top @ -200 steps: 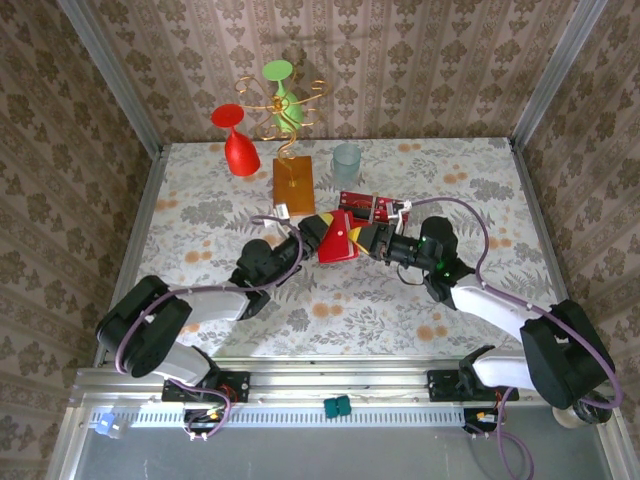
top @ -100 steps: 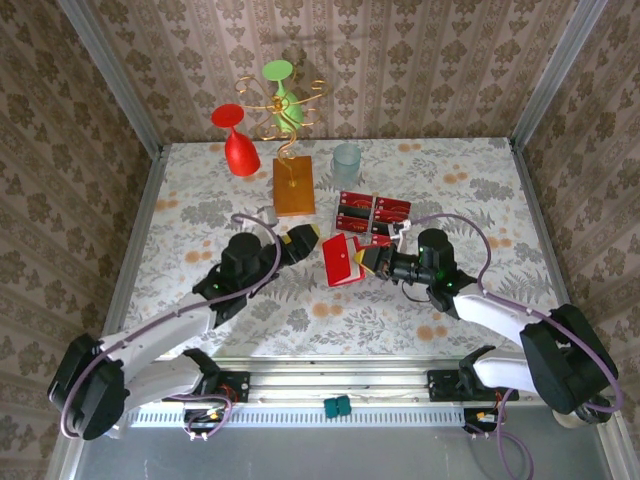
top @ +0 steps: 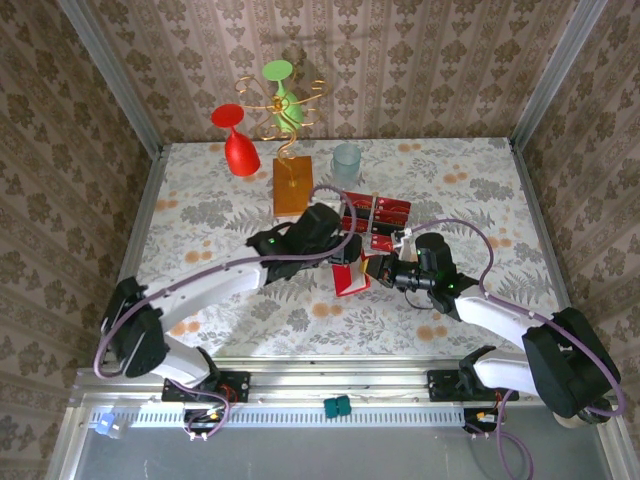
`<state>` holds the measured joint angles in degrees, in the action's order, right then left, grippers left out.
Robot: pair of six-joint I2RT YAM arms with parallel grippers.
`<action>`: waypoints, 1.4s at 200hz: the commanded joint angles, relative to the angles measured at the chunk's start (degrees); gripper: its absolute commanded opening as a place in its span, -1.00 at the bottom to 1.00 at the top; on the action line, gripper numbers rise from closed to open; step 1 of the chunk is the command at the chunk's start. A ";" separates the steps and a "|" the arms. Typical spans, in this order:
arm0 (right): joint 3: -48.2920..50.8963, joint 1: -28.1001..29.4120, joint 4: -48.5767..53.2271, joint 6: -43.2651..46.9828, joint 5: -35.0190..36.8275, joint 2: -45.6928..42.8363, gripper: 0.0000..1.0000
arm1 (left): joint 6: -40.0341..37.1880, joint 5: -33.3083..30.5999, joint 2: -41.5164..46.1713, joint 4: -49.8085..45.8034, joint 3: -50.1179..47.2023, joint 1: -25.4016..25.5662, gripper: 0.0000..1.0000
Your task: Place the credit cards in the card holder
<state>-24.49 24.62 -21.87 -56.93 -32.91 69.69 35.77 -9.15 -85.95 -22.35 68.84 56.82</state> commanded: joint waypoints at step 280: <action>9.58 3.15 0.23 -0.63 16.99 -2.20 -0.02 | -0.88 -8.88 -9.37 3.98 -20.23 -0.98 0.46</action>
<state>-13.78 28.73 -27.44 -59.40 -18.17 71.44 34.46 -16.38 -94.80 -18.85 50.02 55.51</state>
